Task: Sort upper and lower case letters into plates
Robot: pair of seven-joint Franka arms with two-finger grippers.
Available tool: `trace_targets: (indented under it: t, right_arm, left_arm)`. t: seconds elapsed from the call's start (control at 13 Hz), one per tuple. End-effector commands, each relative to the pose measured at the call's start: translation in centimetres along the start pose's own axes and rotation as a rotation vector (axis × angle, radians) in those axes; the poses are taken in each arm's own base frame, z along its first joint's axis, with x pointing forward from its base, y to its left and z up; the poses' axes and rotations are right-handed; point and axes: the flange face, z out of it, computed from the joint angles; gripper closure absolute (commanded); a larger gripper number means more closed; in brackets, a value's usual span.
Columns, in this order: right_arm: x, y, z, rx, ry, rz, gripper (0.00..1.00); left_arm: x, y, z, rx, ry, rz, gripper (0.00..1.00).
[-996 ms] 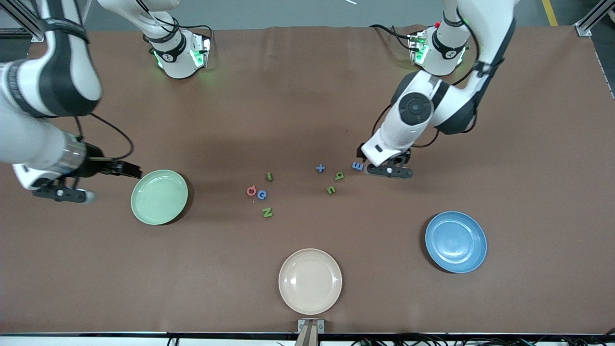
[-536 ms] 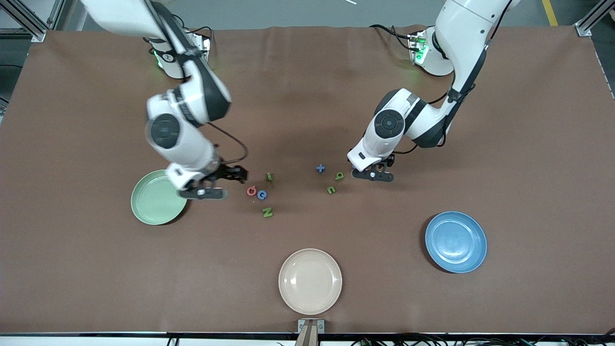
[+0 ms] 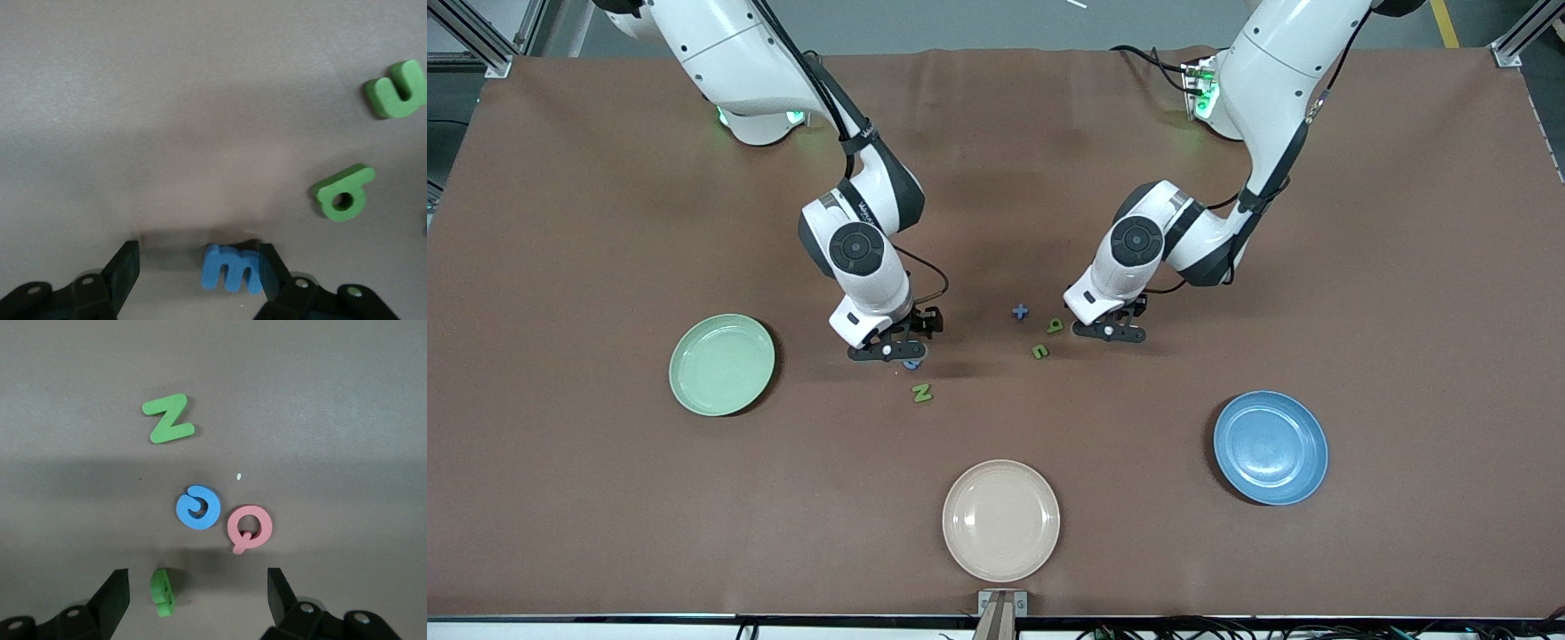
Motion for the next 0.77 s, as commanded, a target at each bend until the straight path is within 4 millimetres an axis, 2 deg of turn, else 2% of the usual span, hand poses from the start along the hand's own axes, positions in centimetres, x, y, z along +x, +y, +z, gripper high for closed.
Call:
trace_targets:
  t: [0.0, 0.31, 0.38, 0.54, 0.61, 0.69]
  right_arm:
    - [-0.7, -1.0, 0.9, -0.007, 0.015, -0.001, 0.15]
    - [-1.8, -2.3, 2.9, -0.009, 0.009, 0.002, 0.20]
    - [-2.2, -2.4, 3.5, -0.012, 0.004, 0.000, 0.23]
    - [-2.6, -2.5, 3.9, -0.012, 0.002, -0.002, 0.37]
    - [-2.8, -2.7, 3.9, -0.011, 0.003, 0.000, 0.46]
    - [-2.9, -2.6, 4.1, -0.013, 0.001, 0.013, 0.59]
  left_arm:
    - [-0.1, 1.0, 0.0, 0.003, 0.017, -0.001, 0.18]
    - [-0.5, 1.3, 0.3, 0.006, 0.011, 0.007, 0.20]
    - [-0.7, 1.4, 0.5, 0.008, 0.007, 0.009, 0.24]
    - [-1.1, 1.6, 1.2, 0.012, -0.006, 0.015, 0.34]
    - [-1.2, 1.5, 1.4, 0.015, -0.012, 0.015, 0.41]
    - [-1.2, 1.3, 1.3, 0.017, -0.014, 0.011, 0.52]
